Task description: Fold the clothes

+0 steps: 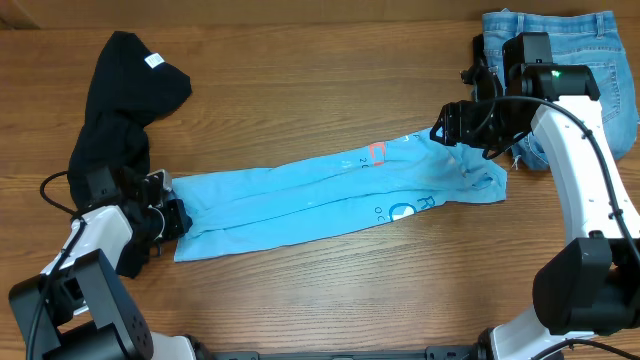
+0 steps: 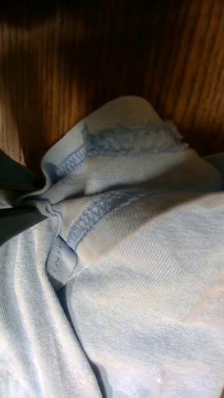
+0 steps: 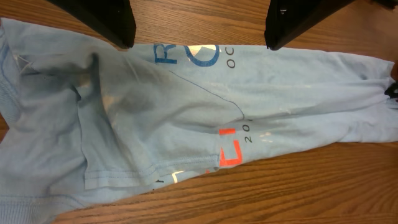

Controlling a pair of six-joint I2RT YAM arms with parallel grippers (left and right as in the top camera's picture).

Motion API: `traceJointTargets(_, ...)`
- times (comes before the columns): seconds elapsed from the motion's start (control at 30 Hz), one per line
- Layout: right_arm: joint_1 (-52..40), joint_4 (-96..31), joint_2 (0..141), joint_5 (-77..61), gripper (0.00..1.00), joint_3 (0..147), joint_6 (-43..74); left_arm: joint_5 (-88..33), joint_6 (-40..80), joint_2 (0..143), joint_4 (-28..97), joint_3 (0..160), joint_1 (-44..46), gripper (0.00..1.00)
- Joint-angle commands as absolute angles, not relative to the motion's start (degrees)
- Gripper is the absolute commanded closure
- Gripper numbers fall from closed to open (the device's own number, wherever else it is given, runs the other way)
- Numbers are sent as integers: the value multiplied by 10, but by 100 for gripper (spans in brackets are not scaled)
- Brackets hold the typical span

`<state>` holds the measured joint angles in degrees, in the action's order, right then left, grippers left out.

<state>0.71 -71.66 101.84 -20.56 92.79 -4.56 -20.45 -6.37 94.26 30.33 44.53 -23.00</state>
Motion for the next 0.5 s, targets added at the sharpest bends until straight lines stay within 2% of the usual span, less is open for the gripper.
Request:
traceJointTargets(0.0,6,-721,1009,-207,29,940,-49,-171,-4,970,318,470,-226,96)
traceJointTargets(0.17,6,-742,1009,-206,29,940,-50,-152,15,939,418,609,-232,96)
traceJointTargets(0.27,6,-738,1009,-207,27,940,-50,-79,-2,929,515,701,-232,96)
traceJointTargets(0.47,6,-737,1009,-206,25,940,-50,-76,-24,928,556,741,-220,96)
